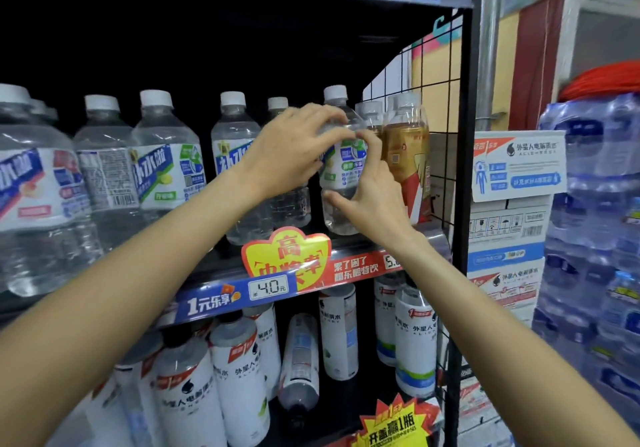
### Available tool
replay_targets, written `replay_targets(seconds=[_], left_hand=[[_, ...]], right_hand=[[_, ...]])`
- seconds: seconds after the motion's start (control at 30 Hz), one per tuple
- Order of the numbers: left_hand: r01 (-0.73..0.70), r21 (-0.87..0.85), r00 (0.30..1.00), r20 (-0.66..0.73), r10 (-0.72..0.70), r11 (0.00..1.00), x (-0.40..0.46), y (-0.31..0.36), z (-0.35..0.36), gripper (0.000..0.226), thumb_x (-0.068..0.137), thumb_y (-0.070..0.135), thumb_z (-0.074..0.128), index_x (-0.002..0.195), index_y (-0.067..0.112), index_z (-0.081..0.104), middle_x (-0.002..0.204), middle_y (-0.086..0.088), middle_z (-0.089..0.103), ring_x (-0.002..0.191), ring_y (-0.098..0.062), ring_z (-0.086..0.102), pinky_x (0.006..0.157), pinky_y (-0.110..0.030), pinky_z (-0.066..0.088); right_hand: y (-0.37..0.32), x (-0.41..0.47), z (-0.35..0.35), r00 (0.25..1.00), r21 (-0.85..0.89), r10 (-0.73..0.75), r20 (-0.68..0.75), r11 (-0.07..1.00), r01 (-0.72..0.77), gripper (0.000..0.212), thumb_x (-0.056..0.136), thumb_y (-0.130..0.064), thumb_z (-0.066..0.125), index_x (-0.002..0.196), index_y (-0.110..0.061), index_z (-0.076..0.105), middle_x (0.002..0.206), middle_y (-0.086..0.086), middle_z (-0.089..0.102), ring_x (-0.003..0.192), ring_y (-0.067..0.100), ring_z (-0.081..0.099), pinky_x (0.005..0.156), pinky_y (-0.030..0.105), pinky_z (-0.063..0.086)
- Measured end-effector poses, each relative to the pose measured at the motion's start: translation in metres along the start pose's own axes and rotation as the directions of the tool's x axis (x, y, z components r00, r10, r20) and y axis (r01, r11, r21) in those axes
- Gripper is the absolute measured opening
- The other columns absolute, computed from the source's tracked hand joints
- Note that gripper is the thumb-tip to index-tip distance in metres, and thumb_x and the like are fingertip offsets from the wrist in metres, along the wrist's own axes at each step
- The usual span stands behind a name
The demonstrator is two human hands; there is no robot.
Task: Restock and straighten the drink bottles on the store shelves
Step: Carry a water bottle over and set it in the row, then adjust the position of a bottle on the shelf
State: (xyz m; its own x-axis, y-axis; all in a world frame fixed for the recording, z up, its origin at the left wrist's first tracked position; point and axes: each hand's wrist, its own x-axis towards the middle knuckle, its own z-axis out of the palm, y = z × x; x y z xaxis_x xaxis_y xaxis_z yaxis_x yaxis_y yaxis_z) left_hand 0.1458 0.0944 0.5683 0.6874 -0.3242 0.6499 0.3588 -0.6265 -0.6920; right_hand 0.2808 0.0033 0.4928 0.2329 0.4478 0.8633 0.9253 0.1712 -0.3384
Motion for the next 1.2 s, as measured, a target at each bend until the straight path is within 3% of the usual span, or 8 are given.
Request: replay_targets(seconds=[0.2,0.37,0.47,0.57,0.67,0.87,1.03,1.2], left_hand=[[0.291,-0.261,0.957,0.100,-0.274,0.921,-0.008,0.013,-0.004,0.050,0.090,0.025,0.063,0.137,0.011,0.049,0.139,-0.005,0.047,0.117,-0.020,0.054,0.090,-0.033,0.049],[0.472,-0.344,0.881,0.158,-0.446,0.812,-0.010,0.014,-0.002,0.057,0.090,0.027,0.063,0.142,0.012,0.043,0.140,-0.003,0.045,0.120,-0.017,0.051,0.099,-0.028,0.040],[0.526,-0.388,0.847,0.162,-0.506,0.756,-0.009,0.015,-0.002,0.058,0.089,0.023,0.065,0.141,0.010,0.044,0.139,-0.006,0.045,0.113,-0.017,0.054,0.099,-0.032,0.045],[0.593,-0.417,0.800,0.214,-0.560,0.689,-0.008,0.018,0.000,0.063,0.087,0.020,0.066,0.143,0.006,0.041,0.145,-0.011,0.042,0.123,-0.022,0.050,0.105,-0.038,0.042],[0.594,-0.429,0.801,0.233,-0.552,0.681,-0.006,0.019,-0.001,0.057,0.087,0.014,0.063,0.141,0.007,0.046,0.144,-0.012,0.047,0.129,-0.024,0.046,0.109,-0.040,0.038],[0.636,-0.351,0.771,0.289,-0.567,0.687,0.000,0.025,-0.008,0.058,0.089,0.014,0.057,0.144,0.011,0.040,0.149,-0.008,0.040,0.137,-0.022,0.037,0.113,-0.038,0.031],[0.644,-0.360,0.765,0.328,-0.555,0.675,-0.008,0.034,-0.017,0.059,0.091,0.019,0.056,0.147,0.015,0.037,0.150,-0.006,0.040,0.137,-0.020,0.039,0.112,-0.037,0.034],[0.612,-0.424,0.782,0.200,-0.590,0.667,-0.035,0.055,-0.049,0.040,0.093,0.031,0.055,0.131,0.022,0.056,0.116,0.009,0.067,0.110,-0.011,0.059,0.093,-0.037,0.049]], right_hand=[[0.003,0.006,0.007,0.997,-0.088,0.011,0.080,0.996,-0.004,0.093,0.081,-0.047,0.069,0.149,-0.025,0.010,0.112,0.017,0.055,0.089,0.032,0.060,0.069,0.037,0.050],[0.003,0.006,0.003,0.989,-0.264,0.000,0.145,0.964,0.039,0.072,0.086,-0.039,0.066,0.142,-0.028,0.021,0.113,0.011,0.060,0.087,0.034,0.064,0.062,0.034,0.044],[0.003,0.004,0.010,0.991,-0.166,0.022,0.128,0.986,-0.001,0.088,0.082,-0.025,0.073,0.146,-0.027,0.012,0.126,0.010,0.056,0.089,0.033,0.065,0.066,0.037,0.049],[0.004,0.005,0.005,0.991,-0.064,0.025,0.133,0.998,-0.017,0.107,0.079,-0.018,0.076,0.150,-0.027,-0.003,0.125,0.007,0.061,0.098,0.026,0.066,0.076,0.040,0.054],[0.006,0.010,-0.003,0.981,0.008,0.084,0.178,0.996,-0.086,0.099,0.081,-0.021,0.075,0.152,-0.021,0.005,0.121,0.004,0.064,0.100,0.023,0.065,0.086,0.039,0.051],[0.003,0.014,0.002,0.966,-0.105,0.099,0.241,0.992,-0.076,0.097,0.086,-0.027,0.068,0.152,-0.016,-0.002,0.132,0.012,0.055,0.111,0.031,0.059,0.090,0.048,0.049],[-0.004,0.001,-0.008,0.994,-0.212,0.011,0.110,0.977,0.013,0.067,0.092,-0.029,0.061,0.147,-0.012,0.027,0.137,0.010,0.043,0.117,0.028,0.051,0.085,0.038,0.046],[-0.025,-0.033,-0.017,0.960,-0.048,-0.261,-0.099,0.965,0.257,0.033,0.093,-0.024,0.054,0.122,-0.010,0.058,0.115,0.004,0.062,0.103,0.020,0.059,0.080,0.033,0.050]])
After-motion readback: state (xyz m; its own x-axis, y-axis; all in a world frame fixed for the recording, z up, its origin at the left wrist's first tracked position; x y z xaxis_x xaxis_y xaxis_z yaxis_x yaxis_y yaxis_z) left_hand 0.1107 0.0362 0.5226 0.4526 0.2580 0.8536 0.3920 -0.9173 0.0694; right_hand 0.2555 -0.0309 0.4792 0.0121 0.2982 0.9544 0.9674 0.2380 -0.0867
